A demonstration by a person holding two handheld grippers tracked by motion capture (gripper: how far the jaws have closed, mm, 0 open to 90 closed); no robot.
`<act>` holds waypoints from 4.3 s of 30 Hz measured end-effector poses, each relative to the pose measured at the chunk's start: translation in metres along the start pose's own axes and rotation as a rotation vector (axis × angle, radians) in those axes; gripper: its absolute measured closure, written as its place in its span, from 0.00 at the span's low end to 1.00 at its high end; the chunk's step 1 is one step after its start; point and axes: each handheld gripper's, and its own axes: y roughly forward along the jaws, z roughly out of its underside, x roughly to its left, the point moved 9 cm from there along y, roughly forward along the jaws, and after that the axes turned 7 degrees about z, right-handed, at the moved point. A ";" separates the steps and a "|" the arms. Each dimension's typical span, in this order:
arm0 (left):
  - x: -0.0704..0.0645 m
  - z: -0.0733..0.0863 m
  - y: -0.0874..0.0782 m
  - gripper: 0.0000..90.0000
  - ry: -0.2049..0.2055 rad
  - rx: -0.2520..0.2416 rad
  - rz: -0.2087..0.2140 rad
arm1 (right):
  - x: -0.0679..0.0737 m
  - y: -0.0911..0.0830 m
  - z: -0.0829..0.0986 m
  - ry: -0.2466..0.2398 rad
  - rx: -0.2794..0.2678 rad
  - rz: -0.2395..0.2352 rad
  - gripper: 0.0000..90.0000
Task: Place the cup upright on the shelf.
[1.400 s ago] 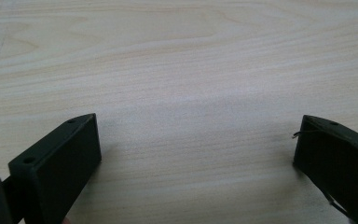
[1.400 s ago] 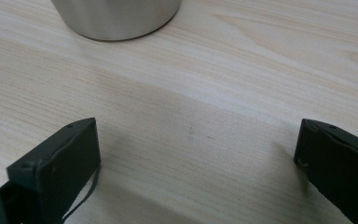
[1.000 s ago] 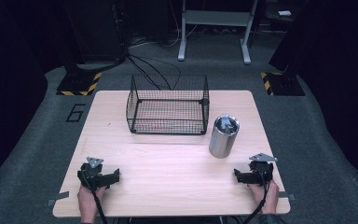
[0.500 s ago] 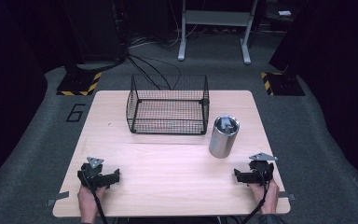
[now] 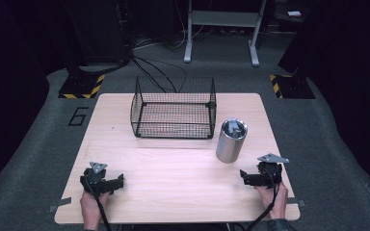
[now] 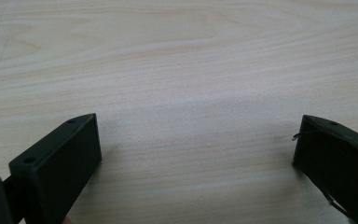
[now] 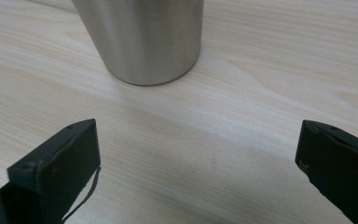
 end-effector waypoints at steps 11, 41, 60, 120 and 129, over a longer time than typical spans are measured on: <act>0.000 0.000 0.000 0.00 0.002 0.000 -0.001 | 0.009 -0.007 -0.023 -0.004 -0.038 -0.032 0.00; 0.000 0.000 0.000 0.00 0.009 -0.002 -0.006 | 0.027 -0.013 -0.080 -0.023 -0.149 -0.077 0.00; 0.000 0.000 0.000 0.00 0.008 -0.002 -0.005 | 0.032 -0.005 -0.112 0.003 -0.221 -0.092 0.00; 0.000 0.000 0.000 0.01 0.010 -0.006 -0.008 | 0.040 0.022 -0.126 0.051 -0.366 -0.115 0.01; 0.000 -0.001 0.000 0.01 0.010 -0.011 -0.011 | 0.041 0.022 -0.127 0.038 -0.384 -0.093 0.02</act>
